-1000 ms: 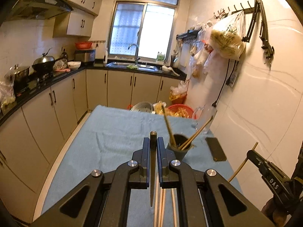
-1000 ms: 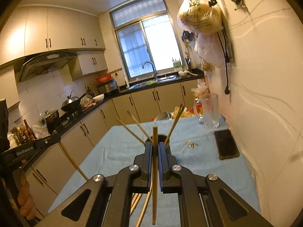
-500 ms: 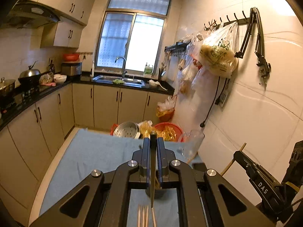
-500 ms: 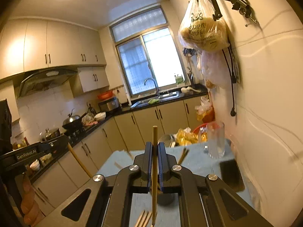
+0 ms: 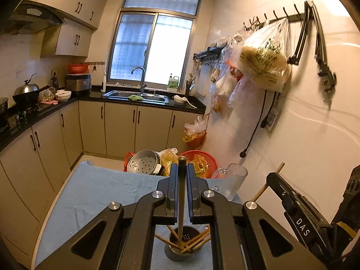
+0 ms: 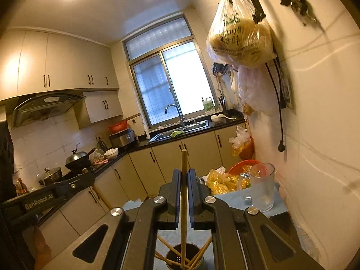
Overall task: Organize utensils
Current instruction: 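Carry the chopstick over the cup and lower it inside, then open the right tool to release the chopstick into the cup, then move the right tool over the remaining chopsticks and close on one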
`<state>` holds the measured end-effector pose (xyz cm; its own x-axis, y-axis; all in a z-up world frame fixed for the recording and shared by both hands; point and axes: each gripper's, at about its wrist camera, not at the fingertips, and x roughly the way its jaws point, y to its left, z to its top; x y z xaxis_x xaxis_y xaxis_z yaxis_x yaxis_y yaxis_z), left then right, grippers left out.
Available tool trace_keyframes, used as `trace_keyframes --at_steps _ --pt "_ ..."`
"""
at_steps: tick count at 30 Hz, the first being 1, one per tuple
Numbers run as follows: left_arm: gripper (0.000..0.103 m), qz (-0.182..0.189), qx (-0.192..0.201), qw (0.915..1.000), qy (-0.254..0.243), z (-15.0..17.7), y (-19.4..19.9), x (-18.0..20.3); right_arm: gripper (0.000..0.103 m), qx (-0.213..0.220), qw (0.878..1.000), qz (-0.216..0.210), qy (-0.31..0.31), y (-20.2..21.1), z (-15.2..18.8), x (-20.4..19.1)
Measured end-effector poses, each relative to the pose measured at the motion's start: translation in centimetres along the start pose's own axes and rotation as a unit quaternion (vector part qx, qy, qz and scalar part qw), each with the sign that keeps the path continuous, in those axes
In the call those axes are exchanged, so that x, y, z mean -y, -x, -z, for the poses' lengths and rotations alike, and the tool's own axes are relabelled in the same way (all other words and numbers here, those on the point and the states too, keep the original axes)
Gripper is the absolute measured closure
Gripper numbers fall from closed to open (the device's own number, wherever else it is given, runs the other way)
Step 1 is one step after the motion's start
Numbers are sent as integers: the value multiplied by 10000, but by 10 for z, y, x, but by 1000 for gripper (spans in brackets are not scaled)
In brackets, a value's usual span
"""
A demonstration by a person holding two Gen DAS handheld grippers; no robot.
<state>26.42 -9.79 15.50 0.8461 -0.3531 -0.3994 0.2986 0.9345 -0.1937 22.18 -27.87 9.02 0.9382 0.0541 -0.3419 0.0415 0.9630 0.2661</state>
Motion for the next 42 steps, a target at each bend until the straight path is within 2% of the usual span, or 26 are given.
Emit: trace_keyframes --at_steps 2,13,18,25,28,30,31,32,33,35,36,37,38,42 --pt "96 69 -36 10000 12 5 -9 -1 96 -37 10000 43 -4 -9 4 2" --pt "96 -60 -227 9997 -98 33 -40 -1 96 -493 9987 70 -98 -38 44 17" --pt "96 -66 -557 9984 -43 49 -51 -5 96 -677 9976 14 -145 -43 58 22" --pt "96 22 -992 9951 -22 61 -55 -8 92 -1037 9943 -101 -245 -49 72 32" --pt "95 92 -1004 9949 58 58 -35 -11 90 -1106 9931 -52 -381 -37 70 36" --pt "82 86 -770 9970 29 53 -6 -13 87 -1020 9938 -78 -427 -17 65 35" --pt "60 6 -718 9974 12 53 5 -14 82 -981 9943 -82 -410 -5 63 33" --pt "42 -93 -660 9978 6 54 20 -17 78 -974 9944 -68 -393 9 61 31" --pt "41 -176 -590 9981 12 56 32 -19 72 -980 9944 -99 -380 20 62 28" --pt "41 -328 -494 9982 -52 66 59 -25 68 -1036 9939 -211 -323 44 66 21" --pt "41 -405 -541 9976 -137 76 74 -29 63 -1121 9930 -214 -290 56 71 17" --pt "41 -458 -590 9971 -153 83 82 -32 54 -1223 9919 -218 -261 66 79 14" --pt "41 -544 -697 9960 -156 95 93 -38 50 -1297 9909 -240 -250 74 85 12" --pt "41 -857 -971 9913 -231 134 123 -56 48 -1679 9849 -278 -324 100 119 11"
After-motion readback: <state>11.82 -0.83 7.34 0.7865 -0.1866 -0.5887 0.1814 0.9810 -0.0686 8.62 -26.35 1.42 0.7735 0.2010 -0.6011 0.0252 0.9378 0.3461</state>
